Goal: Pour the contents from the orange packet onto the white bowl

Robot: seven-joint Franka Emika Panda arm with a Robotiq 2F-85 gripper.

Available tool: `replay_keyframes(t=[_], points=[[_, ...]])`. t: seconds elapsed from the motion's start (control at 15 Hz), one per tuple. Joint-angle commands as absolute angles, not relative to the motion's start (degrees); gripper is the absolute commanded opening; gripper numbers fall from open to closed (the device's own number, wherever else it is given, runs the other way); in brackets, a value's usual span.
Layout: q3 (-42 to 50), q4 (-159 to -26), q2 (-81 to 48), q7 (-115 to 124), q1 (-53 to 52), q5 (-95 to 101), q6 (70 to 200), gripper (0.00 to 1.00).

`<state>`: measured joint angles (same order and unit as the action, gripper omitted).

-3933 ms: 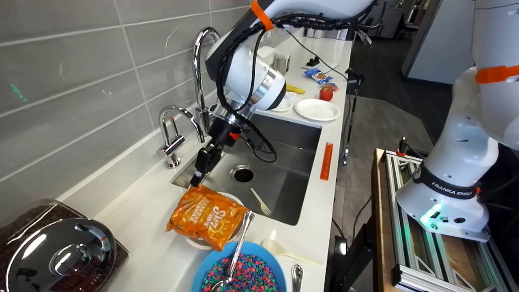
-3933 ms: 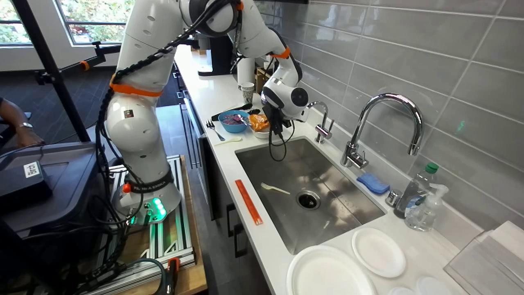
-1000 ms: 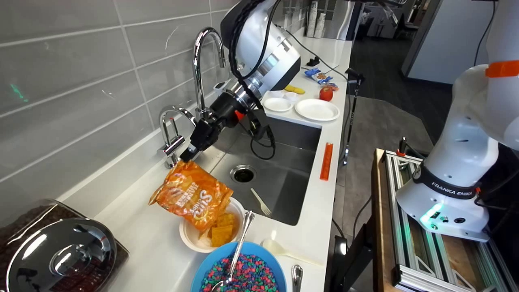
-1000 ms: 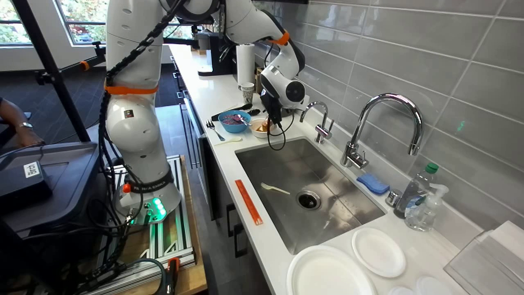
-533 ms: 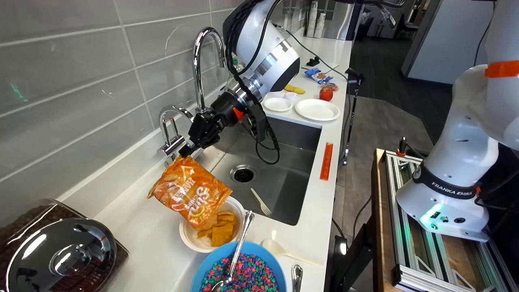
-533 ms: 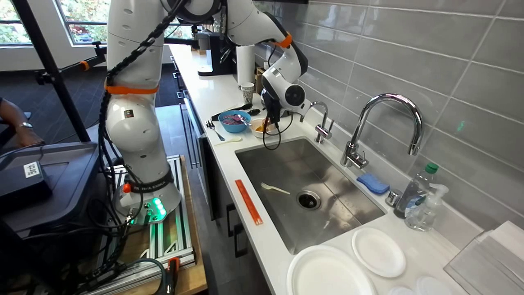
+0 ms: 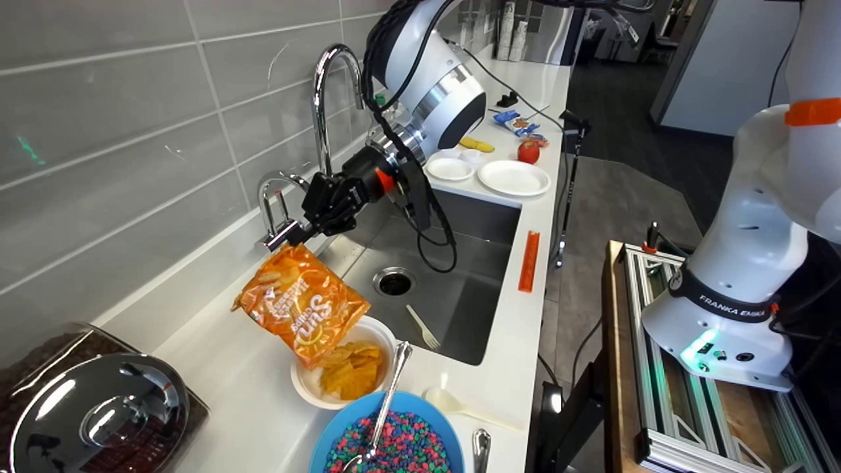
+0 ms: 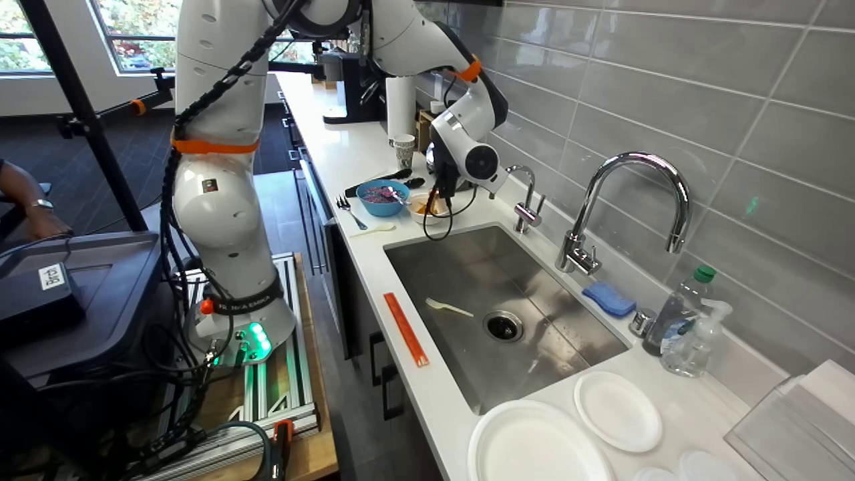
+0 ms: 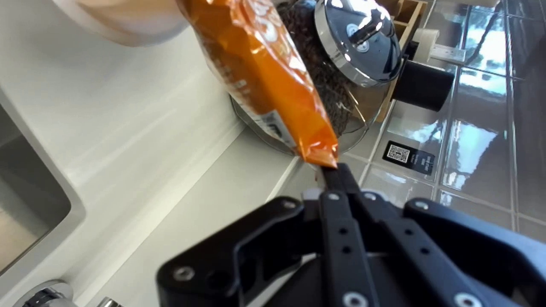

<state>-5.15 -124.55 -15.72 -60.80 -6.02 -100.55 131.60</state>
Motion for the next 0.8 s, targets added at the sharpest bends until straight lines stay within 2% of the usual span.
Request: replay_keyframes(t=[0.0, 0.73], points=[[-4.3, -124.5, -16.3, -59.0, -5.7, -103.6, 128.6, 0.0], [-3.2, -124.7, -16.3, -56.2, -5.4, -105.6, 126.5, 0.0]])
